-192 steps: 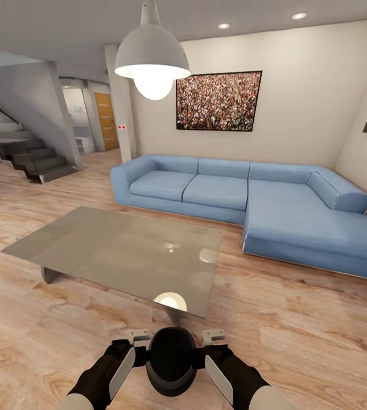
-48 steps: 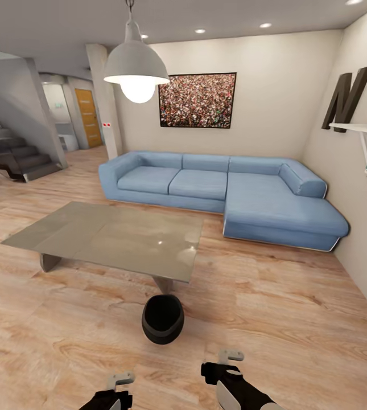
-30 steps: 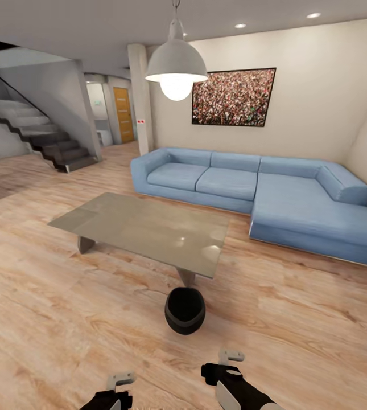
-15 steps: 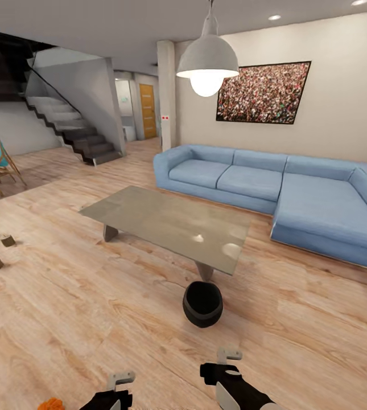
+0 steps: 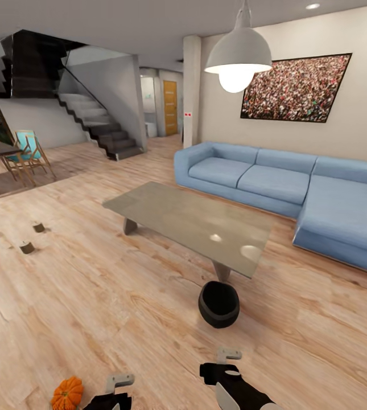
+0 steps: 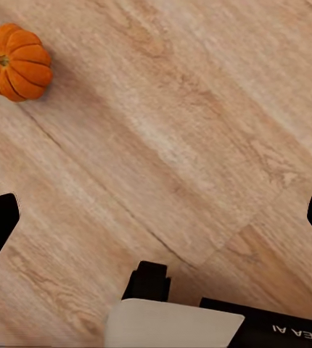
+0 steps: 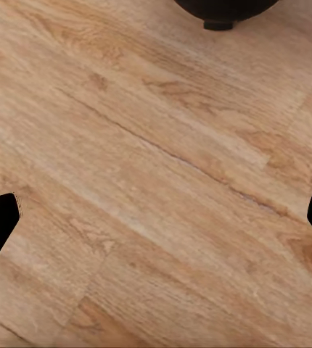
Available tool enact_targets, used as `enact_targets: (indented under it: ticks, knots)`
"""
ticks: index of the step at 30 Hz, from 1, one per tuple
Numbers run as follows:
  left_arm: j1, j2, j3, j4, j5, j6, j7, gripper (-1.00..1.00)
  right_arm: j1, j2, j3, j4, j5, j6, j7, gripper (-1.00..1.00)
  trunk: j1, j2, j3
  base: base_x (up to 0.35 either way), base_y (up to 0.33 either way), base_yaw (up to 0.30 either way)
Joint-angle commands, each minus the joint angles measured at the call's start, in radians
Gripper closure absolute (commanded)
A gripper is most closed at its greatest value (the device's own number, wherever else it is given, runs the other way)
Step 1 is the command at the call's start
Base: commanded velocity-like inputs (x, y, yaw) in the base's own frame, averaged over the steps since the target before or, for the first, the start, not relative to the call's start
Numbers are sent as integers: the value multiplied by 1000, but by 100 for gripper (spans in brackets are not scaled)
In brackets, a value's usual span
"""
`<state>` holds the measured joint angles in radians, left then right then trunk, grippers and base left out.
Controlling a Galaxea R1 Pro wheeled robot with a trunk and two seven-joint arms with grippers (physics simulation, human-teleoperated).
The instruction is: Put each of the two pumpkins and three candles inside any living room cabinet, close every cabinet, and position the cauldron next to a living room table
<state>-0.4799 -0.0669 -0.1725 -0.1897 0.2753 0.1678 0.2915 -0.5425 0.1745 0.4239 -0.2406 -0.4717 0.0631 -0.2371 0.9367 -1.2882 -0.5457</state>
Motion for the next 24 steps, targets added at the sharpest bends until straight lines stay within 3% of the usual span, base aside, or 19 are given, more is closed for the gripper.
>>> enact_targets:
  ticks: [1,24]
  knots:
    - [0,1,-9,-2,9,6,6,-100,0,0,4,-2,0,6,-7,-100,0,-1,-2,0,0,243]
    - [0,1,-8,-1,17,7,6,-100,0,0,6,-1,1,4,-7,-100,0,-1,-23,0,0,243]
